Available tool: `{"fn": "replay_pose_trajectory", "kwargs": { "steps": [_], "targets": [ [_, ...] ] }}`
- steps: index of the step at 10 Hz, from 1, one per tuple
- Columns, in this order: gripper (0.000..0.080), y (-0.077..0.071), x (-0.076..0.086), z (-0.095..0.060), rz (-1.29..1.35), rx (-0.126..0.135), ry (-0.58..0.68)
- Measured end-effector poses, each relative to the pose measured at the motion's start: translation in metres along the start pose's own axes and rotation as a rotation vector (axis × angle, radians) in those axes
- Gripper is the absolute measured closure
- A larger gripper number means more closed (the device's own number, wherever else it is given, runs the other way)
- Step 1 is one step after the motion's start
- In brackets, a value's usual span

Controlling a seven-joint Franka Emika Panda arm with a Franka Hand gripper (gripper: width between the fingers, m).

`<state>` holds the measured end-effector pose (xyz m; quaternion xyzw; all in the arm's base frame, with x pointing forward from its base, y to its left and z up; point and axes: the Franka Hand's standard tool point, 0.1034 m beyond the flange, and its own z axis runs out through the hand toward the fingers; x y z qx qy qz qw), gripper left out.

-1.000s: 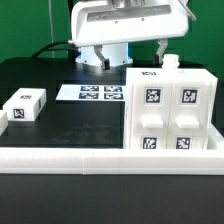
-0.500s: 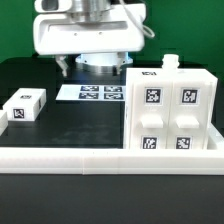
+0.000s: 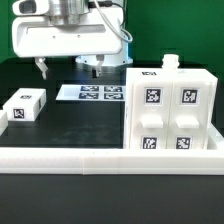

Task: Assemble cabinet

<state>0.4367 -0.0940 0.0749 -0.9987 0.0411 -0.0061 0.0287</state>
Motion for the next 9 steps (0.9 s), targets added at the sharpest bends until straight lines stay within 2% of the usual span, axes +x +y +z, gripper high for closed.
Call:
{"fn": "replay_pose_trajectory", "kwargs": {
  "steps": [1,3,6,7,9],
  "targets": [
    [0.0002,0.008,-0.001,0.000,-0.014,-0.003,-0.001],
    [0.0002,0.040,-0.010,0.006,-0.031,-0.014,-0.012],
    [0.0002,0.072,-0.020,0.016,-0.047,-0.025,-0.027],
    [0.0002,0.079,-0.022,0.019,-0.041,-0.026,-0.031],
    [0.0002,0.082,-0.025,0.027,-0.066,-0.031,-0.038]
  ]
}}
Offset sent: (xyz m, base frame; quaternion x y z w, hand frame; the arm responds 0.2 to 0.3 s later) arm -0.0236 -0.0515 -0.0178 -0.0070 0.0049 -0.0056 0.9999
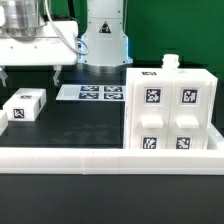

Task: Assemble cabinet

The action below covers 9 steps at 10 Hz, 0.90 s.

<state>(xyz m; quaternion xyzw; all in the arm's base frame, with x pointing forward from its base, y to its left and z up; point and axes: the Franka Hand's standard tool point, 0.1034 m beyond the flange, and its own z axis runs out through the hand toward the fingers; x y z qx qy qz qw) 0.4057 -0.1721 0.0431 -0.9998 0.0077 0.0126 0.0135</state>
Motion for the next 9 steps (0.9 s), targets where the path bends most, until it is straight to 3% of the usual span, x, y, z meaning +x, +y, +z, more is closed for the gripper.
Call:
{"fn": "replay_pose_trajectory", "kwargs": {
  "steps": [4,9],
  "targets": [
    [0.0002,0.009,-0.009,0.023,-0.032,-0.021,-0.012],
    [0.0002,0.010,-0.014,0.030,-0.032,-0.018,-0.027]
  ]
}}
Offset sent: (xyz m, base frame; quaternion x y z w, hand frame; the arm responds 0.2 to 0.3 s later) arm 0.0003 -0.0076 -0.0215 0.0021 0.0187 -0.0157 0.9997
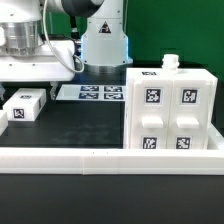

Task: Assemble cabinet

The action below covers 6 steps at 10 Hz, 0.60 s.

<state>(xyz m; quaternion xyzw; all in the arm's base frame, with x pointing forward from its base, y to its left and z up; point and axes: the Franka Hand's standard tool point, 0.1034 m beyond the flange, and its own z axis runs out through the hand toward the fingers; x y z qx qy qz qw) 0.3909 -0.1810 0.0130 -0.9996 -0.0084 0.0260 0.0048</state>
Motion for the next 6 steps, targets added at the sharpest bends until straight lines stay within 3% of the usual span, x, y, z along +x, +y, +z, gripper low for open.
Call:
{"fn": "replay_pose_trajectory", "kwargs": {
  "steps": [2,6],
  "targets": [
    [0.0240,-0.0006,0.0009,-0.0007,-0.002,0.000,0.002],
    [0.0239,-0.0007,0.0008,-0.0006,-0.002,0.000,0.001]
  ]
}}
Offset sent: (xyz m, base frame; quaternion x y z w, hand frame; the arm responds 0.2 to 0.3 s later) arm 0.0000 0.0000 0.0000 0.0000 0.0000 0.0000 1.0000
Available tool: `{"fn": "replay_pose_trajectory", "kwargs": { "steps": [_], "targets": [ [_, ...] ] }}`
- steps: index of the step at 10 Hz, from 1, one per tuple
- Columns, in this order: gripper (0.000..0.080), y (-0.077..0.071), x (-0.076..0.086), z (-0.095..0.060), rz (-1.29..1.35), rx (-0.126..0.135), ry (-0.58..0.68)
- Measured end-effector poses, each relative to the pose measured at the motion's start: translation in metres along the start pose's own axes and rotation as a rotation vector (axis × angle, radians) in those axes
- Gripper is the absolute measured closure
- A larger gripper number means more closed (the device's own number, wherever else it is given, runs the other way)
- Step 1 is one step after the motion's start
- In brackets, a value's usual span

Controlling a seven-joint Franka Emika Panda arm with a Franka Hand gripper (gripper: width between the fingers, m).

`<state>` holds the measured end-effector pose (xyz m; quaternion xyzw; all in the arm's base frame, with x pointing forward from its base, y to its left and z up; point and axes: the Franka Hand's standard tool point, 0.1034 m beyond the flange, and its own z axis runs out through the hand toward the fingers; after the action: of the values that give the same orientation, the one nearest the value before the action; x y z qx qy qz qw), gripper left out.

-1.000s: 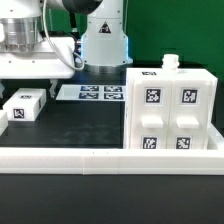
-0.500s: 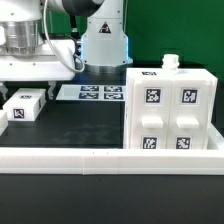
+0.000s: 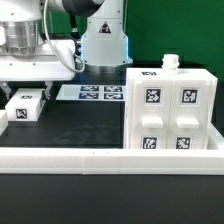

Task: Assemble cabinet

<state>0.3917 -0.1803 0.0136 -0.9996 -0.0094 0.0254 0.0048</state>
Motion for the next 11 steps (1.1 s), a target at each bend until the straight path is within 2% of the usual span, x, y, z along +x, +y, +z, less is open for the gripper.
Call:
{"fn": "replay_pose_trajectory", "kwargs": {
  "steps": [1,2,5,6,7,8,9,11],
  "targets": [
    [0.0239,-0.001,0.000,-0.001,-0.001,0.002,-0.001],
    [0.0239,-0.006,0.003,-0.012,0.002,0.018,-0.003],
    [0.0238,-0.024,0.012,-0.062,0.014,0.054,0.033],
    [0.0238,-0.034,0.018,-0.076,0.048,0.060,0.044],
    [0.0237,-0.051,0.025,-0.095,0.085,0.072,0.057],
    [0.0236,-0.066,0.033,-0.111,0.100,0.067,0.069],
    [0.0236,-0.082,0.041,-0.127,0.104,0.044,0.072],
    [0.0236,-0.109,0.065,-0.148,0.127,0.028,0.084]
  ]
}}
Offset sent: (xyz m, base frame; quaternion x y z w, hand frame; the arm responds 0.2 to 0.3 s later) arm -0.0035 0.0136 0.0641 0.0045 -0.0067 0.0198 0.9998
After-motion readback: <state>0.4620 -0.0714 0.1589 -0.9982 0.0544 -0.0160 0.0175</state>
